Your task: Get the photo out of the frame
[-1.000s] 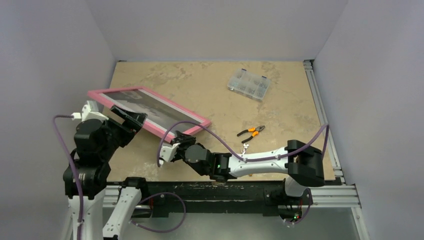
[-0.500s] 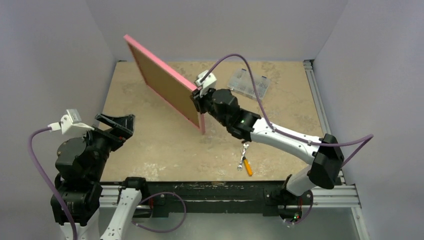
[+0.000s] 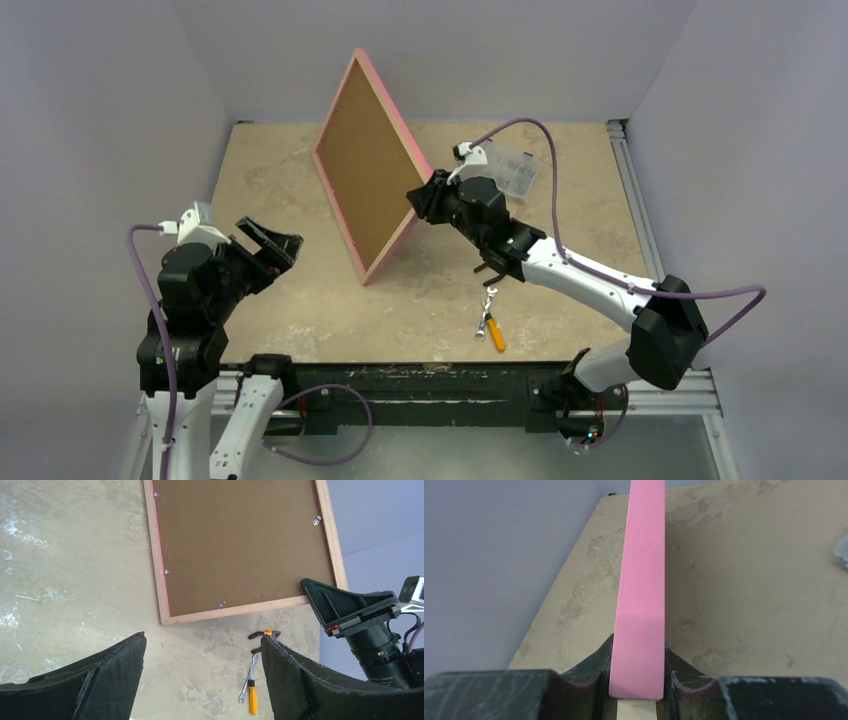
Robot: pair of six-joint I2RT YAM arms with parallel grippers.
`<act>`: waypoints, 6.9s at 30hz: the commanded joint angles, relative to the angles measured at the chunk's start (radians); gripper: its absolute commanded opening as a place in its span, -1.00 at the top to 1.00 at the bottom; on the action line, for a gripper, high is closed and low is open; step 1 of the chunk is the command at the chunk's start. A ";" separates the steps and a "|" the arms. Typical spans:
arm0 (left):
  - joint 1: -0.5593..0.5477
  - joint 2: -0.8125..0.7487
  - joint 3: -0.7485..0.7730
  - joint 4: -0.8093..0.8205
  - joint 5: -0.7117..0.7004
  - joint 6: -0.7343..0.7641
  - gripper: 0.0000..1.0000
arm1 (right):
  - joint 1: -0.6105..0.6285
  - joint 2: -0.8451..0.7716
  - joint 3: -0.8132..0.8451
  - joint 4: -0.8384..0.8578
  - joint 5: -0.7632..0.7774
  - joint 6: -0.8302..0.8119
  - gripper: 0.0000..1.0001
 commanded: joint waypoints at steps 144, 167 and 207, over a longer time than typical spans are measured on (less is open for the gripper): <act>-0.537 0.512 0.033 0.506 0.214 0.293 -0.74 | -0.123 -0.347 -0.564 -0.754 -0.163 0.169 0.13; -0.533 0.517 0.034 0.500 0.232 0.284 -0.72 | -0.046 -0.391 -0.491 -0.772 -0.178 0.101 1.00; -0.427 0.978 -0.248 1.051 0.718 -0.330 0.03 | 0.006 -0.164 -0.193 -0.299 -0.431 0.093 1.00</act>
